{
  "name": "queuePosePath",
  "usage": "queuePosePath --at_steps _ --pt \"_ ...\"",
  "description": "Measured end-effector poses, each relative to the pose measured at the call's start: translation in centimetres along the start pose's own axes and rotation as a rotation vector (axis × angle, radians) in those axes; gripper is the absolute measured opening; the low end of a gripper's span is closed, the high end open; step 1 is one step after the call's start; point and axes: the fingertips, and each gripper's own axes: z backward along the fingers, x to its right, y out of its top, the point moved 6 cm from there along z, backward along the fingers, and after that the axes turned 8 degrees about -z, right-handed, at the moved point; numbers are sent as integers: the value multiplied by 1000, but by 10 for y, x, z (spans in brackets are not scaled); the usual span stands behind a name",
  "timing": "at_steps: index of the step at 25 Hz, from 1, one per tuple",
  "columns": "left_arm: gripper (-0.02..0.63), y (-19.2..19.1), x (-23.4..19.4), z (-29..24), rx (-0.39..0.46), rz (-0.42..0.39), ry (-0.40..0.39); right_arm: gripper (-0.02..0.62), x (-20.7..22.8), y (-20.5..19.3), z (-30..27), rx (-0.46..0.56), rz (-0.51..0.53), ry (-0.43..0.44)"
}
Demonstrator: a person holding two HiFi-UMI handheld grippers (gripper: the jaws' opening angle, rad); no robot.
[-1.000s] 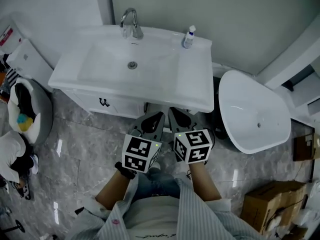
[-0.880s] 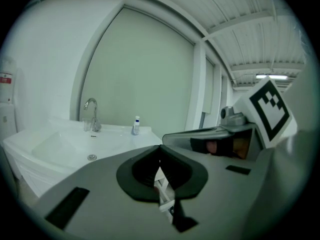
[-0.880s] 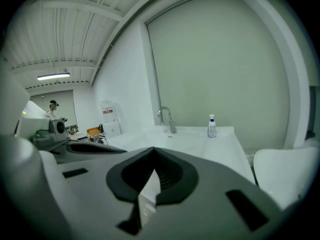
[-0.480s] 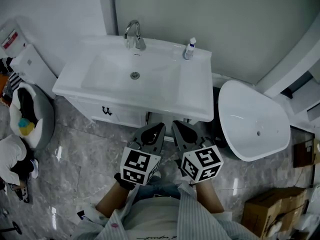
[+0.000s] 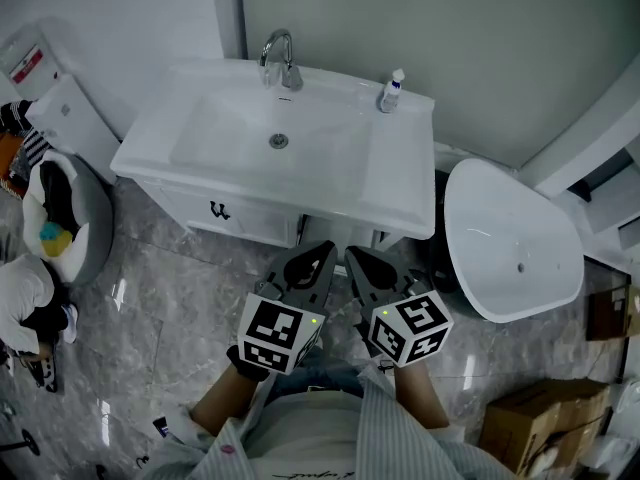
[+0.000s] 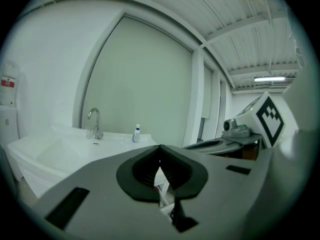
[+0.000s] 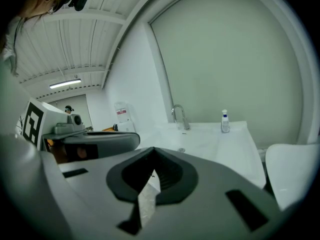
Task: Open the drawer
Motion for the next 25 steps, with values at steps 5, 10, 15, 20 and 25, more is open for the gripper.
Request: queuePosePath --at_steps 5,10,15,20,25 --pt "15 2 1 1 1 -15 -8 9 -3 -2 -1 -12 3 7" --pt "15 5 4 -1 8 -25 -22 9 -3 -2 0 -16 -5 13" --pt "15 -1 6 -3 -5 -16 -34 9 0 -7 1 -27 -26 9" --pt "15 -7 8 -5 -15 -3 -38 9 3 -10 5 -21 -55 6" --pt "15 -8 11 -4 -17 3 -42 9 4 -11 10 -21 -87 13"
